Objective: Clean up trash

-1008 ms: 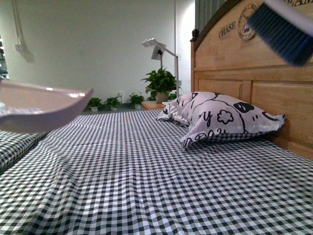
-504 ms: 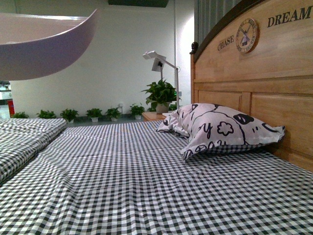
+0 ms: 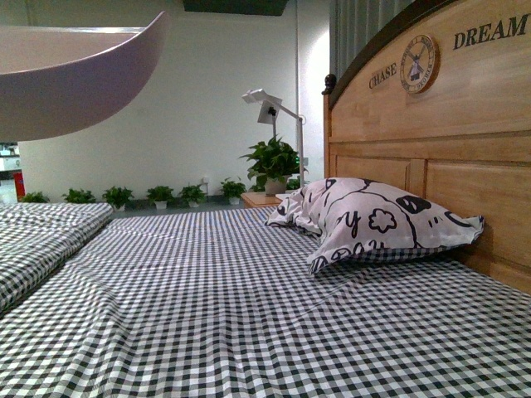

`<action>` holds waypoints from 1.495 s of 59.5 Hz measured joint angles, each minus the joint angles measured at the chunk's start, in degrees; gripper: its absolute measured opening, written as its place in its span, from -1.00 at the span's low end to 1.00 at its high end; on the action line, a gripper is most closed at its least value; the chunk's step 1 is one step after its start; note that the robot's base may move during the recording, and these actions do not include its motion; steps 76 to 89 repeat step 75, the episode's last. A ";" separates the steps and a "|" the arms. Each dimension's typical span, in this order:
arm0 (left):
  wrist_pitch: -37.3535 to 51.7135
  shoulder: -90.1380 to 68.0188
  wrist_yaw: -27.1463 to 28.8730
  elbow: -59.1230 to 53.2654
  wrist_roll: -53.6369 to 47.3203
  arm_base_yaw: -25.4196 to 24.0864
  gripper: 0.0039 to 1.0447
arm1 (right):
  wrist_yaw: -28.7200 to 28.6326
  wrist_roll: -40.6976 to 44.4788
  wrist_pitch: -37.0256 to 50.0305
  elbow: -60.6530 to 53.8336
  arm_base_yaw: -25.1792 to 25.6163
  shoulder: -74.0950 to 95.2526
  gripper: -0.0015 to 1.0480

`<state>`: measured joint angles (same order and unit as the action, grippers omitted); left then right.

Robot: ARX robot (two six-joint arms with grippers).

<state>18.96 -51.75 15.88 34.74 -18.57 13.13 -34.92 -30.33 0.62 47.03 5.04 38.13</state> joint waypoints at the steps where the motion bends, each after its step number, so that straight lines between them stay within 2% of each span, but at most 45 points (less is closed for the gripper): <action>1: 0.00 0.00 0.00 0.00 0.02 0.00 0.19 | 0.02 0.00 0.00 0.00 -0.02 0.00 -0.61; 89: 0.00 0.00 0.00 0.00 0.04 0.00 0.19 | 0.00 0.11 0.00 0.00 -0.02 -0.02 -0.61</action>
